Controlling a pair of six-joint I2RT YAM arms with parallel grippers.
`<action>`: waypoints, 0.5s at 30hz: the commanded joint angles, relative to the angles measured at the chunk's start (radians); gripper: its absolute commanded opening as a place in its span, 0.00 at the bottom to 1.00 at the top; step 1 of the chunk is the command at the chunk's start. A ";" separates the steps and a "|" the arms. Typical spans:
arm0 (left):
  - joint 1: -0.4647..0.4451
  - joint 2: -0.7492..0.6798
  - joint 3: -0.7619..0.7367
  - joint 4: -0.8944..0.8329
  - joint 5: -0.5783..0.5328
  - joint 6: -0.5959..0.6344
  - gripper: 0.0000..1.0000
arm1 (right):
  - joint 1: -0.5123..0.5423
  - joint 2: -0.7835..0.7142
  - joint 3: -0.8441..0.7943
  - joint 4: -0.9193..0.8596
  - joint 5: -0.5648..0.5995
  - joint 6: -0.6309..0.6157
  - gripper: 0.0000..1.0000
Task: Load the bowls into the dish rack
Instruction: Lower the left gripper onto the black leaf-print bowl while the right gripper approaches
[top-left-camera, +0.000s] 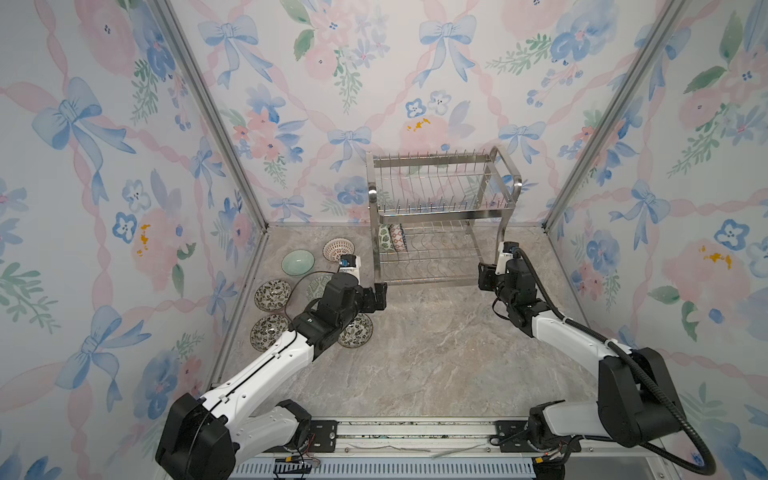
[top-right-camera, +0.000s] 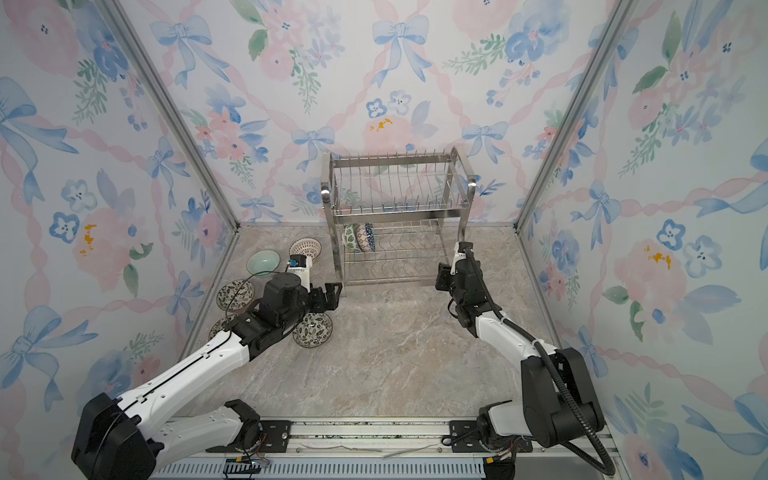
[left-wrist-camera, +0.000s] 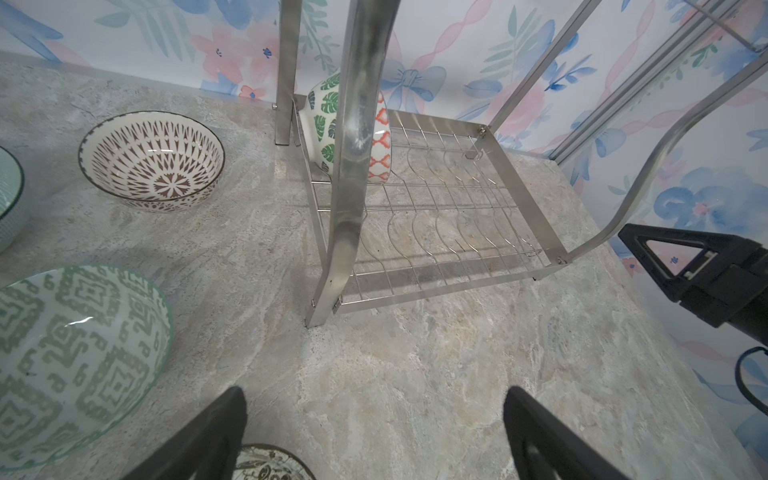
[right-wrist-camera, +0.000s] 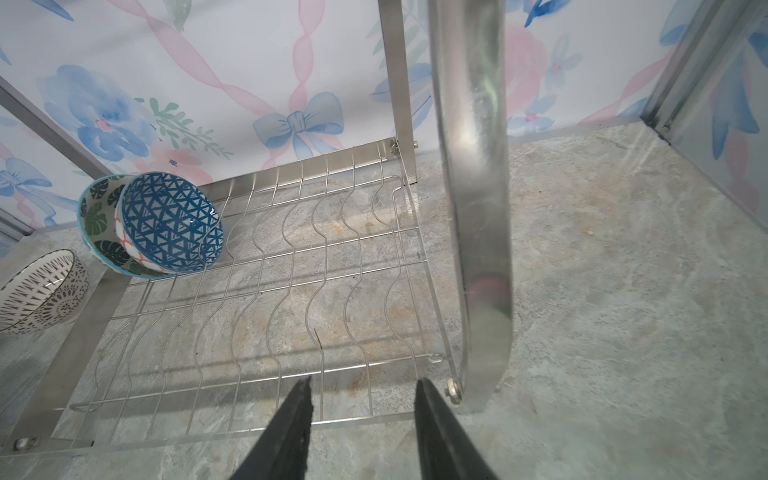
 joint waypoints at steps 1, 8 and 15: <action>0.012 -0.021 -0.011 -0.021 0.008 -0.003 0.98 | 0.012 -0.042 -0.020 -0.038 0.019 0.020 0.44; 0.026 -0.048 -0.018 -0.066 -0.017 -0.010 0.98 | 0.041 -0.098 -0.055 -0.079 0.032 0.019 0.49; 0.043 -0.088 -0.020 -0.135 -0.040 -0.026 0.98 | 0.072 -0.136 -0.076 -0.108 0.022 0.044 0.59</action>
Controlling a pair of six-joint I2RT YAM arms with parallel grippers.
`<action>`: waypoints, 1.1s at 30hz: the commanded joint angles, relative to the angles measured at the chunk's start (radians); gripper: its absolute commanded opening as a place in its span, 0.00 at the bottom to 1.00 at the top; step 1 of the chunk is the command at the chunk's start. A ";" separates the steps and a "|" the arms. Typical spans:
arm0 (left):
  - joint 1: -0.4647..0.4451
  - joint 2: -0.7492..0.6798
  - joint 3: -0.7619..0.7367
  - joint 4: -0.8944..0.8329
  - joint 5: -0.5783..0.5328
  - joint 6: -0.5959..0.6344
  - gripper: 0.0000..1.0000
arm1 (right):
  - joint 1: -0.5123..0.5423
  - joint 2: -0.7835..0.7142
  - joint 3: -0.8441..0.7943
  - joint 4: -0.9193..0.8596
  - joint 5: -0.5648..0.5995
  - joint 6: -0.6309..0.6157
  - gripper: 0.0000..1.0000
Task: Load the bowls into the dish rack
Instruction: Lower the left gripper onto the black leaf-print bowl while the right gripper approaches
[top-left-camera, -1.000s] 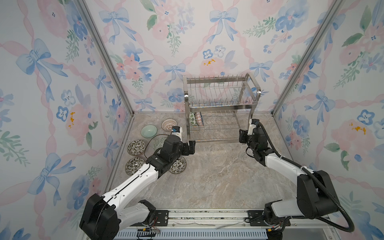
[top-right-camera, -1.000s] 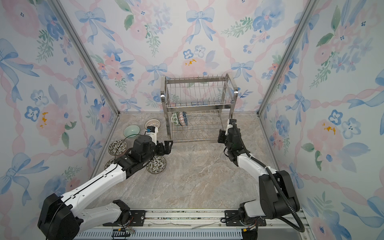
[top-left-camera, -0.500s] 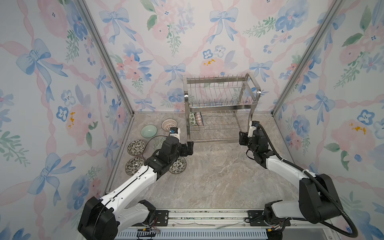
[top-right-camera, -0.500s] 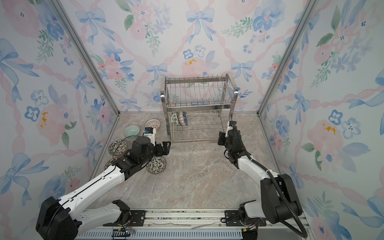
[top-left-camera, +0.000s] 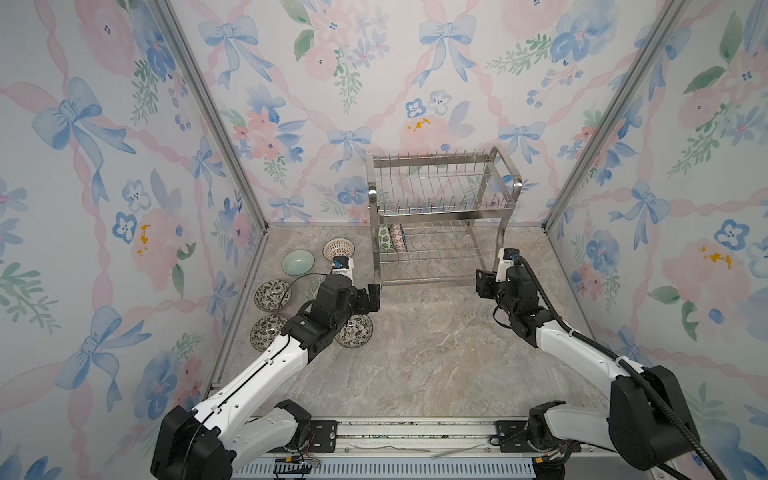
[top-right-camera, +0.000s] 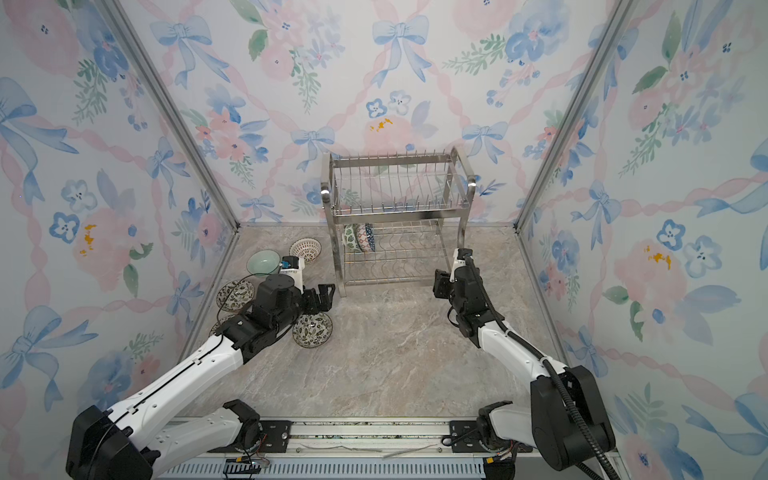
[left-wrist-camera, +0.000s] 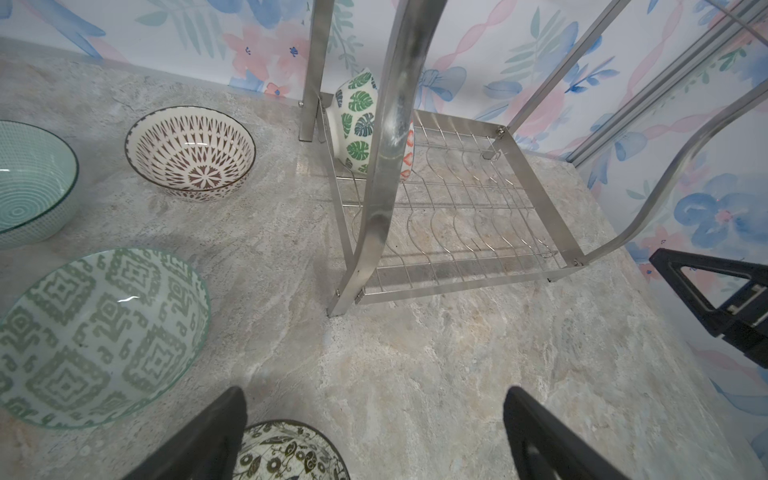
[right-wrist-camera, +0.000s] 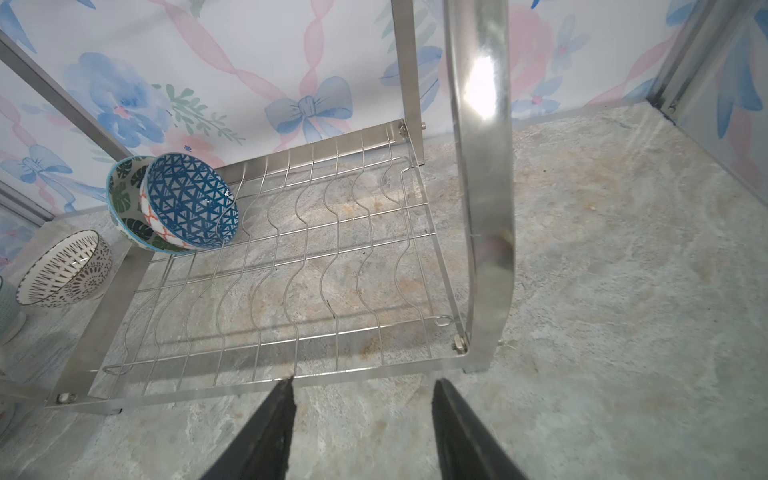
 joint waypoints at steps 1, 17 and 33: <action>0.022 -0.036 -0.014 -0.068 -0.032 -0.028 0.98 | 0.040 -0.035 -0.015 -0.042 0.004 0.017 0.61; 0.285 -0.004 -0.031 -0.328 0.146 -0.107 0.98 | 0.402 0.140 0.153 -0.126 0.058 -0.084 0.97; 0.303 0.063 -0.194 -0.232 0.295 -0.147 0.89 | 0.496 0.226 0.235 -0.101 0.052 -0.082 0.97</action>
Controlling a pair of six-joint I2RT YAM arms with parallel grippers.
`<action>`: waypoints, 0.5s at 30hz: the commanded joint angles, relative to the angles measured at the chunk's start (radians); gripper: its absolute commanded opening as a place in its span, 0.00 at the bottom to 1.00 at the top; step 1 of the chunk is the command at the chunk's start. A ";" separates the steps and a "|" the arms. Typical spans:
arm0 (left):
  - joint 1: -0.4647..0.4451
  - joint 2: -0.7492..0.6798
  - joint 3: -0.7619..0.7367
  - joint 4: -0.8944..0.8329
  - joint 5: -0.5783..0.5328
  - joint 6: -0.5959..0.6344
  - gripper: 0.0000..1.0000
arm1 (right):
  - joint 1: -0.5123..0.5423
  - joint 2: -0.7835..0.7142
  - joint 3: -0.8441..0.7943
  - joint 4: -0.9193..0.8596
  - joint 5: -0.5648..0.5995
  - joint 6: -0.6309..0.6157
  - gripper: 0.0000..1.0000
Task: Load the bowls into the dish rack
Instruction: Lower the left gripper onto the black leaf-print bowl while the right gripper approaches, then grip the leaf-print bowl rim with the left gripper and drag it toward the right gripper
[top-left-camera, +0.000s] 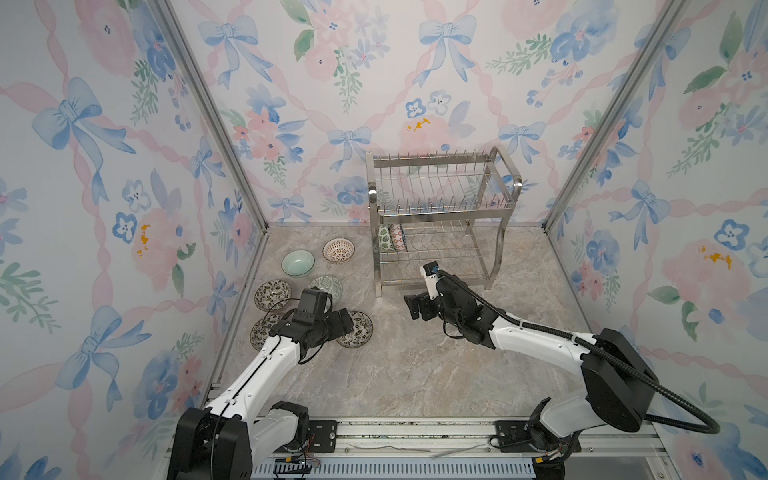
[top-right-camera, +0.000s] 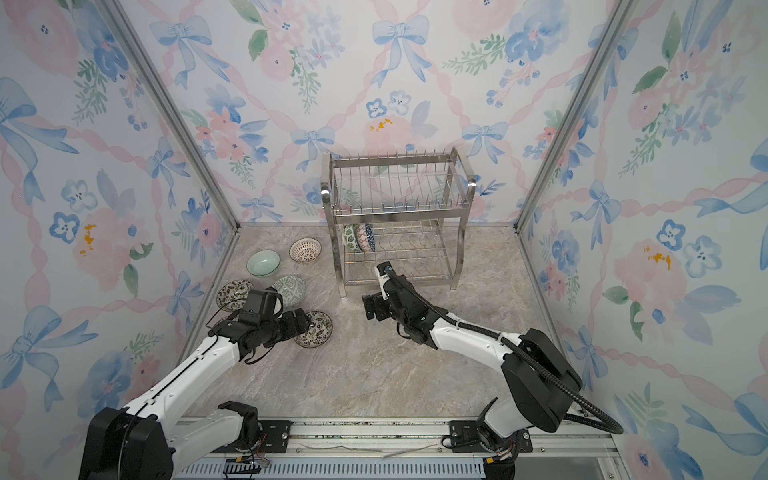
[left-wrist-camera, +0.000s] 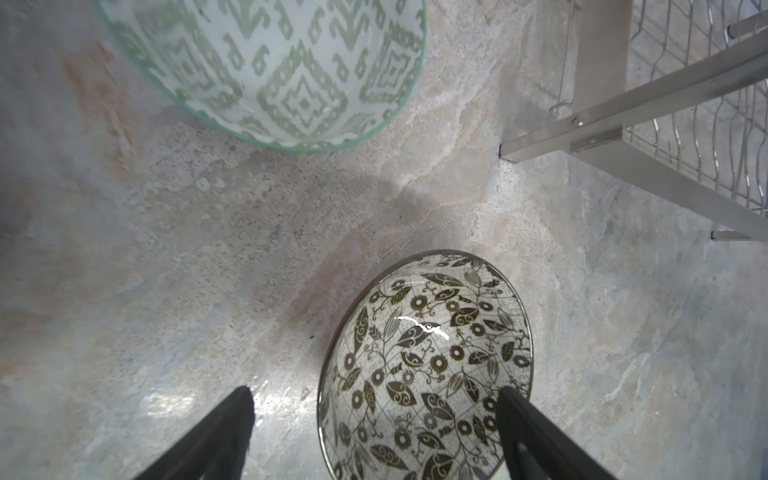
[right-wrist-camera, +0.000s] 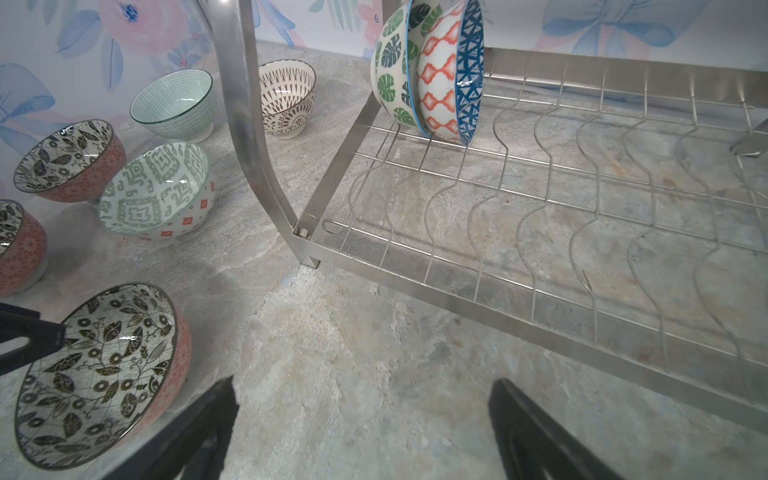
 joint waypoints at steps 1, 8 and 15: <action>0.007 0.032 -0.040 0.047 0.034 -0.021 0.86 | 0.013 -0.012 0.018 0.000 0.021 -0.001 0.97; 0.007 0.054 -0.035 0.059 0.016 -0.026 0.70 | 0.013 -0.015 0.008 -0.004 0.019 0.003 0.97; 0.007 0.081 -0.038 0.080 0.015 -0.039 0.54 | -0.001 -0.003 0.001 0.006 0.010 0.021 0.97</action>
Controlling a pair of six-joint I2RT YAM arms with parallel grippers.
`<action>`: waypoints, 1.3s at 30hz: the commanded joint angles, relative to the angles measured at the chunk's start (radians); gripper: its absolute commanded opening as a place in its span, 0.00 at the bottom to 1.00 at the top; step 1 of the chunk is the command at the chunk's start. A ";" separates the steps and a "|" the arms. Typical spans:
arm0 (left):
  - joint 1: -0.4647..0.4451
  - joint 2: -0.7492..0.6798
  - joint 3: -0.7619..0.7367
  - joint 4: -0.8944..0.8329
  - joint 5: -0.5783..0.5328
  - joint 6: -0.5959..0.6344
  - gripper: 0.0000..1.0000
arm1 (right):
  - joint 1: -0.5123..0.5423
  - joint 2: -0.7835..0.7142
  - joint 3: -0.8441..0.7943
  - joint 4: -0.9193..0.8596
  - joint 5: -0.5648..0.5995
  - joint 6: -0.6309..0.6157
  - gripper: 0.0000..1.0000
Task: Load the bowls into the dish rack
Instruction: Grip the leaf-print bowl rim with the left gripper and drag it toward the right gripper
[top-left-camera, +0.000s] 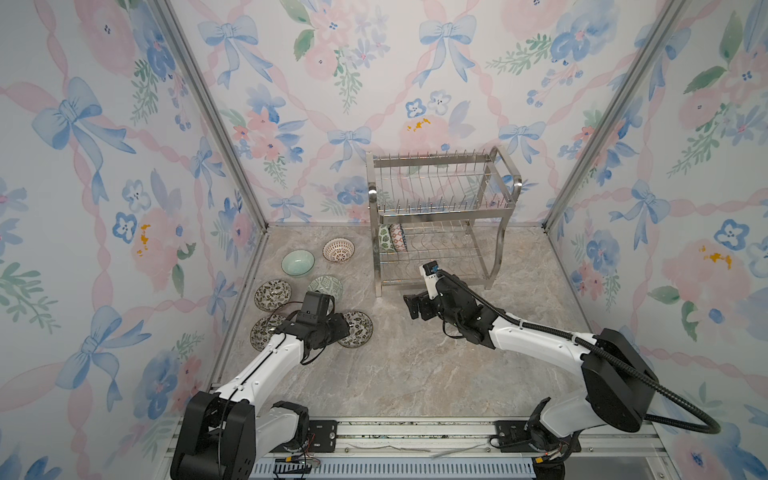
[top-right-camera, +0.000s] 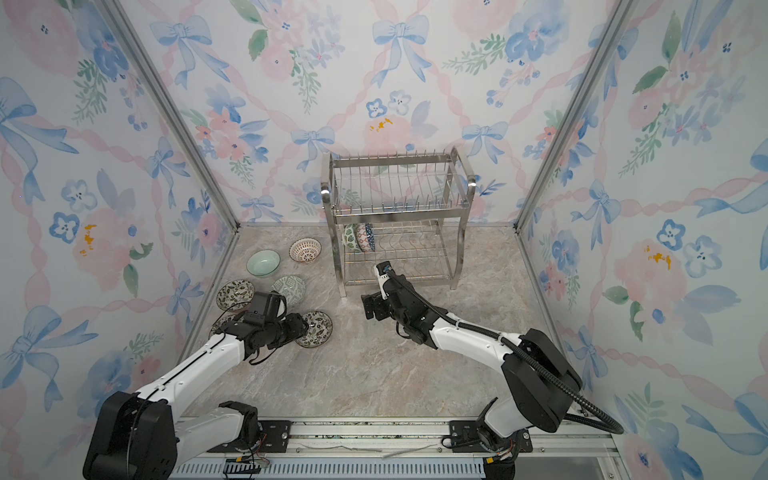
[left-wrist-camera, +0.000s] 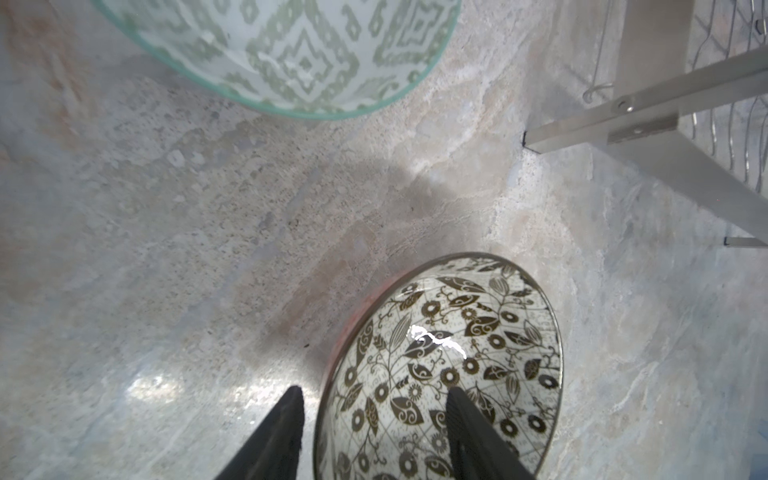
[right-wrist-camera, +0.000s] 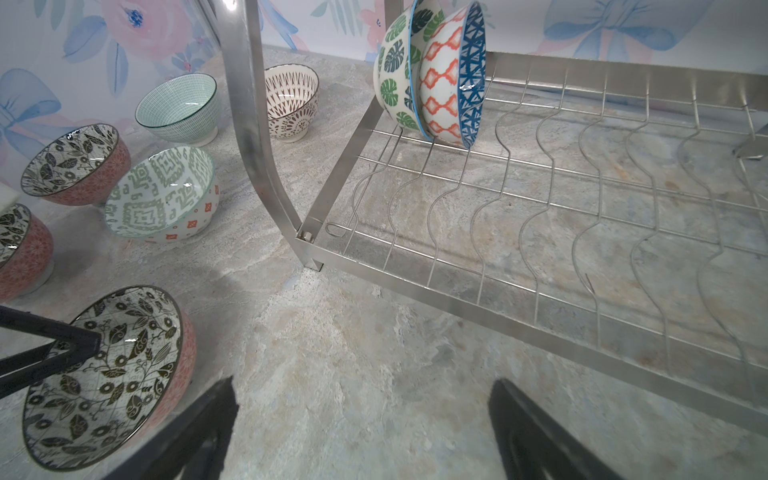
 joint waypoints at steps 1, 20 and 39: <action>0.006 0.024 -0.007 0.011 0.001 -0.002 0.50 | -0.002 -0.003 0.000 0.004 0.008 0.019 0.97; 0.000 0.018 -0.004 0.013 -0.014 0.014 0.12 | -0.036 -0.012 -0.049 0.033 0.000 0.068 0.97; -0.220 0.124 0.207 0.013 -0.076 0.030 0.00 | -0.108 -0.096 -0.100 -0.013 -0.001 0.110 0.96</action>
